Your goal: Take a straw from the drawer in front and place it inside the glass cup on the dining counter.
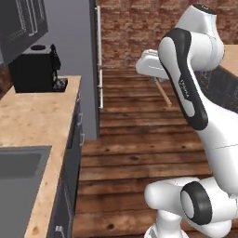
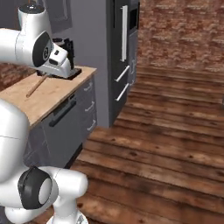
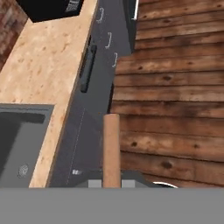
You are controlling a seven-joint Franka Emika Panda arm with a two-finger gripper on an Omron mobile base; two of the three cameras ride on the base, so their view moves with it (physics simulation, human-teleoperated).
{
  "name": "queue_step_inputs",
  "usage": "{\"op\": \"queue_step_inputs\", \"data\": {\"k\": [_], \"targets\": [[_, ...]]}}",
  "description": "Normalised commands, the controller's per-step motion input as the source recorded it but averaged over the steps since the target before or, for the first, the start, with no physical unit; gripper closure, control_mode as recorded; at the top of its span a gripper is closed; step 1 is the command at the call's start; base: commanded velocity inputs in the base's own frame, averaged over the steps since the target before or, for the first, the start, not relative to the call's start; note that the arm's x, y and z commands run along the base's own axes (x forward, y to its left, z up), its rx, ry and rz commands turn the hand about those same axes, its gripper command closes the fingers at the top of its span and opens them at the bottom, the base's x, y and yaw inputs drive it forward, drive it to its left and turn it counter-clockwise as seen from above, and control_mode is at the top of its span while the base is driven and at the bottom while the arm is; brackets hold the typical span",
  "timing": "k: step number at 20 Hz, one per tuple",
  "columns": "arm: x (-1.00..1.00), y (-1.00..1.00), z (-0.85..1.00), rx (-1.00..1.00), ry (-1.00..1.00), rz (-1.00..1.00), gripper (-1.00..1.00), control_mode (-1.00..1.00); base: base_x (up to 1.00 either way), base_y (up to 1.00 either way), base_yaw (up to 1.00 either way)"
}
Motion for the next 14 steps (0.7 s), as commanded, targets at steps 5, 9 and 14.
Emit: {"op": "queue_step_inputs", "data": {"k": [5, 9, 14], "targets": [[0.0, 0.0, 0.0, 0.0, 0.0, 0.0, 1.0, 1.0, 0.0, -0.13, -0.67], [0.0, 0.0, 0.0, 0.0, 0.0, 0.0, 1.0, 1.0, 0.0, -0.14, -0.66], [0.0, 0.0, 0.0, 0.0, 0.0, 0.0, 1.0, 1.0, 0.0, -0.06, -0.62]]}}
